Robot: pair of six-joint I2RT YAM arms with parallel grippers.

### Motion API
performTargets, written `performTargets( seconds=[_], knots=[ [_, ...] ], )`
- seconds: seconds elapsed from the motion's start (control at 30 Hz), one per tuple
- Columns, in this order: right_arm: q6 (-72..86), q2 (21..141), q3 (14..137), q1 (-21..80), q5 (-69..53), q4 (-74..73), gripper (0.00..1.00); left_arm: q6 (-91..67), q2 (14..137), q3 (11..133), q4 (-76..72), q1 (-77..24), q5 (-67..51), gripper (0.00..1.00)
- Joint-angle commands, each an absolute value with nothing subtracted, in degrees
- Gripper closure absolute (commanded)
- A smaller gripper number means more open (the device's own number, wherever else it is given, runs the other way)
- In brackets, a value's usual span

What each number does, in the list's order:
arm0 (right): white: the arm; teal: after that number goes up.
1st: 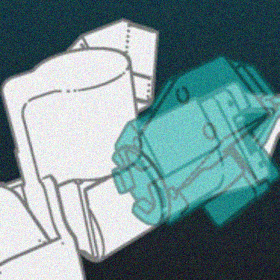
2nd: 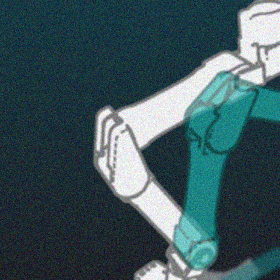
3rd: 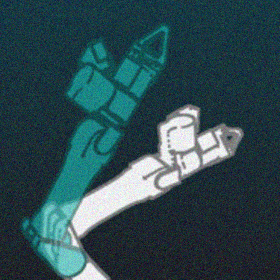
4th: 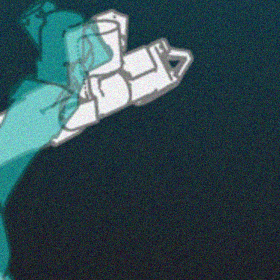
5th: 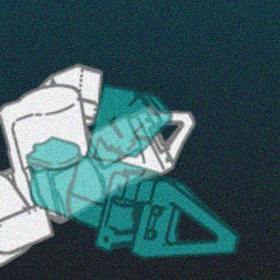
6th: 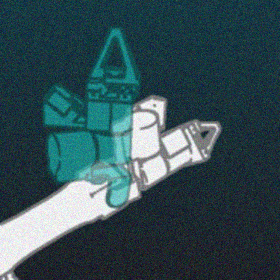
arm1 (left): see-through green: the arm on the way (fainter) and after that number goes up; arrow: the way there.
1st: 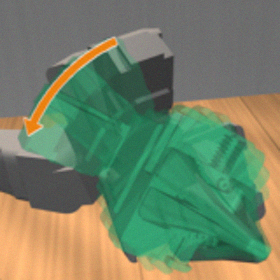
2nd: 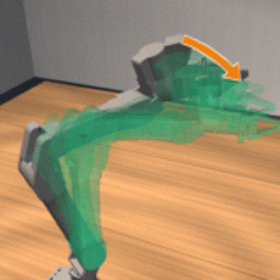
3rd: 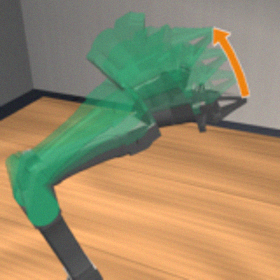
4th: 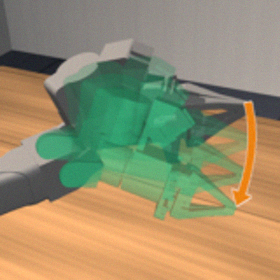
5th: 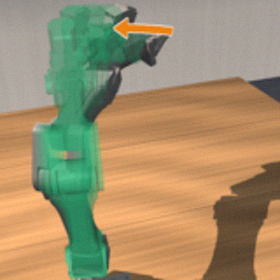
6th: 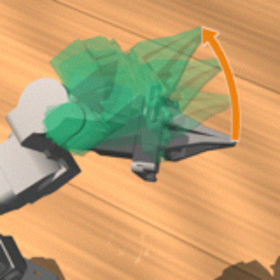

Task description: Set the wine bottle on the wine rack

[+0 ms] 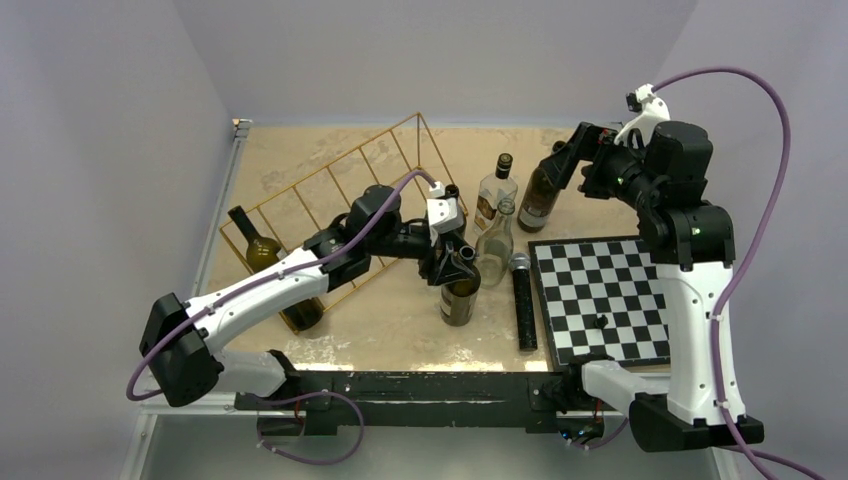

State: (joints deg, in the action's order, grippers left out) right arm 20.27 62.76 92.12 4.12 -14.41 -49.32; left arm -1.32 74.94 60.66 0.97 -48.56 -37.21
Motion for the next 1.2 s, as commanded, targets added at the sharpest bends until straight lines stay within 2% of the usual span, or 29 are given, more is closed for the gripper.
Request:
performTargets(
  seconds=[0.0, 0.1, 0.17, 0.43, 0.93, 1.17],
  knots=[
    [19.0, 62.7, 94.3, 4.2, -13.5, -49.2, 0.01, -2.5, 75.9, 61.1, -2.9, -48.9, -38.3, 0.39],
    [19.0, 62.8, 94.2, 4.2, -13.3, -49.4, 0.01, -2.8, 76.0, 60.3, -3.9, -49.2, -38.2, 0.41],
    [19.1, 62.8, 94.0, 4.1, -13.3, -49.5, 0.01, -2.8, 76.0, 60.1, -4.1, -49.4, -37.9, 0.48],
    [19.7, 63.0, 95.0, 4.2, -13.3, -51.6, 0.01, -1.8, 72.6, 59.7, -2.1, -49.5, -32.6, 1.0],
    [23.5, 64.1, 98.9, 4.2, -13.9, -54.9, 0.01, -6.7, 59.7, 61.6, 9.9, -49.1, -10.5, 1.0],
    [24.5, 64.4, 102.3, 4.2, -14.2, -55.6, 0.01, -10.0, 57.6, 71.0, 22.4, -47.3, 4.1, 1.0]
  ],
)
